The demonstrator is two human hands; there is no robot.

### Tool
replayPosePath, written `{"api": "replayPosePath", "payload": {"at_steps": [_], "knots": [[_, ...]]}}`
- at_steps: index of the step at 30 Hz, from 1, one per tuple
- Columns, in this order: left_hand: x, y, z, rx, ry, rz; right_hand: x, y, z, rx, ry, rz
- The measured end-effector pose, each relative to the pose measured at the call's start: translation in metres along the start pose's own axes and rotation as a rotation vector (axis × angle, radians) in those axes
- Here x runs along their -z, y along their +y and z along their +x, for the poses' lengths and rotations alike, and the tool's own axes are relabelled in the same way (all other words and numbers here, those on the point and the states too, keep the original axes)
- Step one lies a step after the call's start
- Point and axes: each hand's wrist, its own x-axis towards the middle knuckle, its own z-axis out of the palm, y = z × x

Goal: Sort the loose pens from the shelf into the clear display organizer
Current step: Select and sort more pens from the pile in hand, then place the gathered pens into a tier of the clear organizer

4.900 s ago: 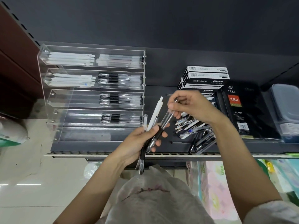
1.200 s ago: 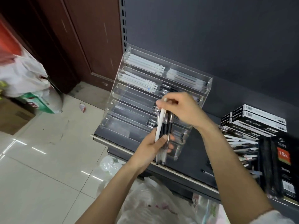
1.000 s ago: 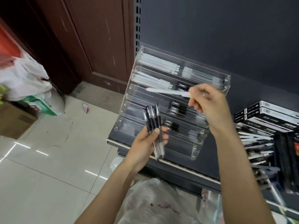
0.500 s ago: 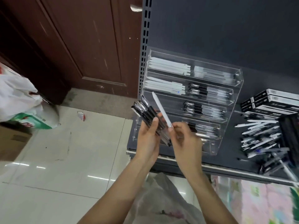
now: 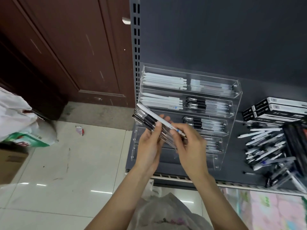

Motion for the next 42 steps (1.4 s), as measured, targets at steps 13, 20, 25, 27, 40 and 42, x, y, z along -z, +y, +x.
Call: {"api": "replayPosePath", "payload": {"at_steps": [13,20,25,27,40,42], "knots": [[0.009,0.013,0.022,-0.04,0.216,0.144,0.002,0.02,0.054,-0.026,-0.223,0.054],[0.022,0.02,0.025,-0.103,0.315,0.139,0.031,0.051,0.114,0.128,-0.1,-0.398],[0.026,0.021,0.026,-0.079,0.357,0.116,0.012,0.05,0.132,0.34,-0.213,-0.649],[0.026,0.022,0.026,-0.079,0.347,0.096,0.009,0.051,0.135,0.385,-0.212,-0.693],[0.03,0.027,0.028,-0.051,0.32,0.067,-0.001,0.052,0.134,0.411,-0.211,-0.741],[0.03,0.027,0.028,-0.05,0.314,0.078,-0.003,0.054,0.132,0.419,-0.23,-0.78]]}}
